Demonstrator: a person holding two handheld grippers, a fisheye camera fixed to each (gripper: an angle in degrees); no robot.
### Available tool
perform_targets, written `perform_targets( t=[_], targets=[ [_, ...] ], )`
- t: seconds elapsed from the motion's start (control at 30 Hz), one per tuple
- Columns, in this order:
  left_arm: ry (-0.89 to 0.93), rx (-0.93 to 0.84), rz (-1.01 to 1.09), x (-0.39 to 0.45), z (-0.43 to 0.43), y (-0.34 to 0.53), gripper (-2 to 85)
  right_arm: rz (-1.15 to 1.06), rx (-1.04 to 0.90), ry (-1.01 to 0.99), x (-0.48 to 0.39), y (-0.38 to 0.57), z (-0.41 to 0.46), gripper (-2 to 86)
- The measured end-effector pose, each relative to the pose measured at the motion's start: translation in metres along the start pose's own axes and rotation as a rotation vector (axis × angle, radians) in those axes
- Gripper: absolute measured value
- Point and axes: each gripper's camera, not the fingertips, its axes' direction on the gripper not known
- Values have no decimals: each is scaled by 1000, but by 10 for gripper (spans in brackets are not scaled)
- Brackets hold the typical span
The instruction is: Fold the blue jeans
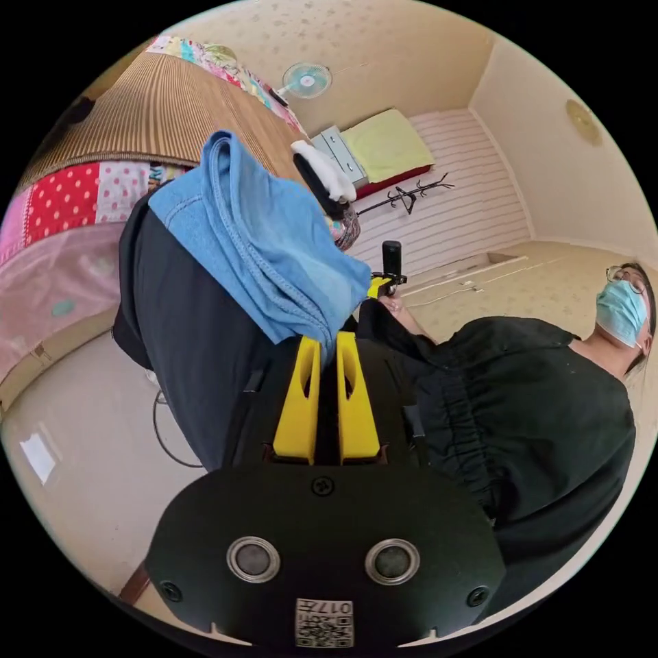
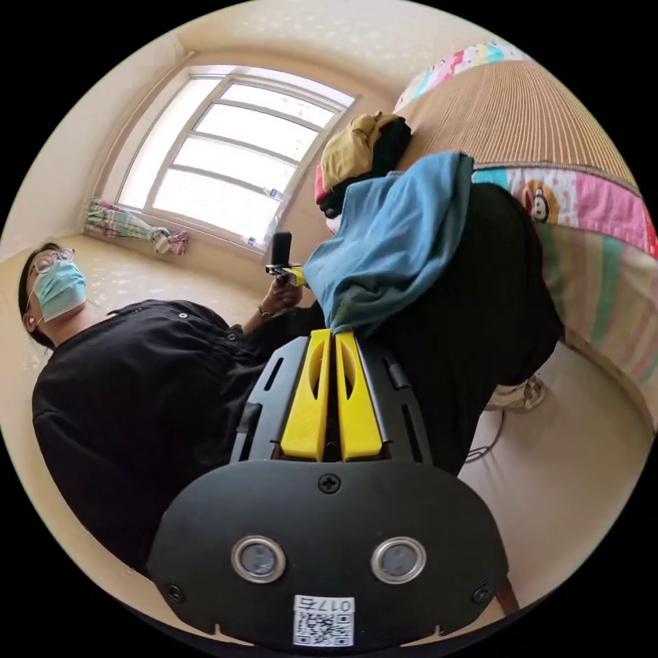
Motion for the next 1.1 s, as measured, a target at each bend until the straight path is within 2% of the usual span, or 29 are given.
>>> perform_targets(
  t=[0.13,0.27,0.37,0.43,0.5,0.63,0.8,0.9,0.97,1.03,1.1],
  targets=[
    [42,1,-81,-20,-13,2,98,36,21,-31,5,8,-12,37],
    [1,66,-228,-42,-39,-4,181,155,104,-33,21,2,-50,111],
    [58,49,-297,-51,-29,-13,202,235,40,8,26,-12,-49,139],
    [79,12,-324,-55,-14,-20,202,285,-5,-36,33,-20,-39,141],
    [64,-31,-347,-62,0,-23,195,315,-44,-161,41,-23,-24,143],
    [98,12,-403,-87,-2,-21,180,357,-47,-252,55,-18,-10,147],
    [69,37,-454,-99,6,-27,139,415,113,-442,73,-20,0,162],
    [86,28,-477,-111,25,-23,89,458,172,-416,65,-27,8,173],
    [154,96,-513,-126,36,-13,67,493,179,-412,58,-34,14,178],
    [186,149,-514,-132,37,-8,64,526,175,-360,50,-40,14,177],
    [208,170,-495,-133,37,-7,62,567,179,-212,38,-44,7,157]
  ],
)
